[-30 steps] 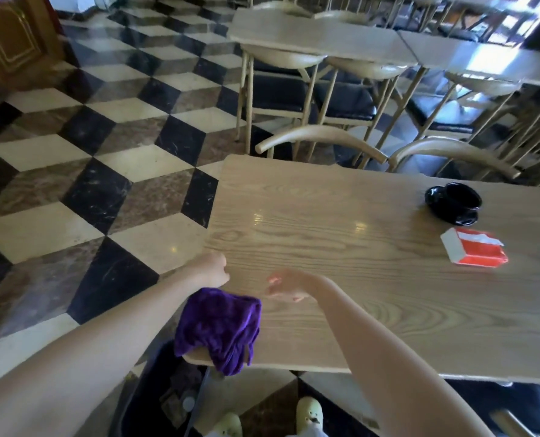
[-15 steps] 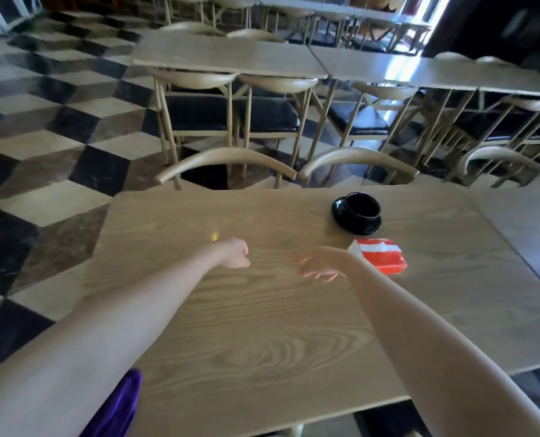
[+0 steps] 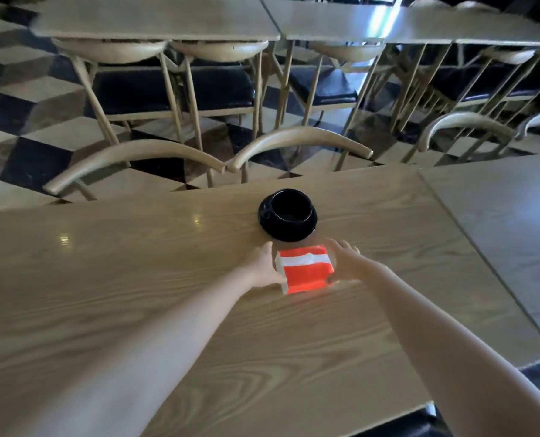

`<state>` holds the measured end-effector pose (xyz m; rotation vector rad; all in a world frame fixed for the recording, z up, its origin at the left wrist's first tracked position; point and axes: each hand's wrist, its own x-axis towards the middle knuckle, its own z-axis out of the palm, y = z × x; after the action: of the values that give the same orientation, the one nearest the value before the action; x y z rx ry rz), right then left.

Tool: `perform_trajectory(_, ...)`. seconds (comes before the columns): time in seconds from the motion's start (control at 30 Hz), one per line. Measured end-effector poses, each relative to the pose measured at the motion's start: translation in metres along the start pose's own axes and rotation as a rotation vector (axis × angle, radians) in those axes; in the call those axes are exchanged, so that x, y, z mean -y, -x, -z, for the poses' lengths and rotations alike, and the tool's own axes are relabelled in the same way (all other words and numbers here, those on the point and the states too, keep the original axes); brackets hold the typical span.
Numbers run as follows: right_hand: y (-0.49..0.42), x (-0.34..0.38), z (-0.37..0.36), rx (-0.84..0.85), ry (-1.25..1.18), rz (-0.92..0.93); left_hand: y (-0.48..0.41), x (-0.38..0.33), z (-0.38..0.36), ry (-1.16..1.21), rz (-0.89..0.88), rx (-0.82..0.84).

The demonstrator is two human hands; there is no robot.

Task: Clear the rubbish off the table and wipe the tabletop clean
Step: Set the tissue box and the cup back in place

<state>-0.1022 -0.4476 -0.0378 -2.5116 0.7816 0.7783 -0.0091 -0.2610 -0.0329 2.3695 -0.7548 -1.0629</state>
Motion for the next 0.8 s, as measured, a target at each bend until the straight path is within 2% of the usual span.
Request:
perform_trajectory(0.17,-0.014,-0.022,-0.016,0.053,-0.152,0.049,-0.012,-0.007,-0.041,0.131,0.019,-0.042)
perform_trajectory(0.3,-0.02,-0.022,-0.024,0.016,-0.262,0.11,-0.016,-0.005,-0.052,0.198,0.017,-0.142)
perform_trajectory(0.47,-0.027,-0.027,-0.03,-0.02,-0.272,0.159,-0.016,0.002,-0.053,0.238,0.004,-0.157)
perform_trajectory(0.63,-0.015,-0.001,-0.02,-0.058,-0.306,0.184,-0.008,0.013,-0.037,0.275,-0.007,-0.18)
perform_trajectory(0.8,-0.017,0.057,-0.023,-0.063,-0.279,0.253,0.016,0.06,-0.003,0.376,-0.015,-0.244)
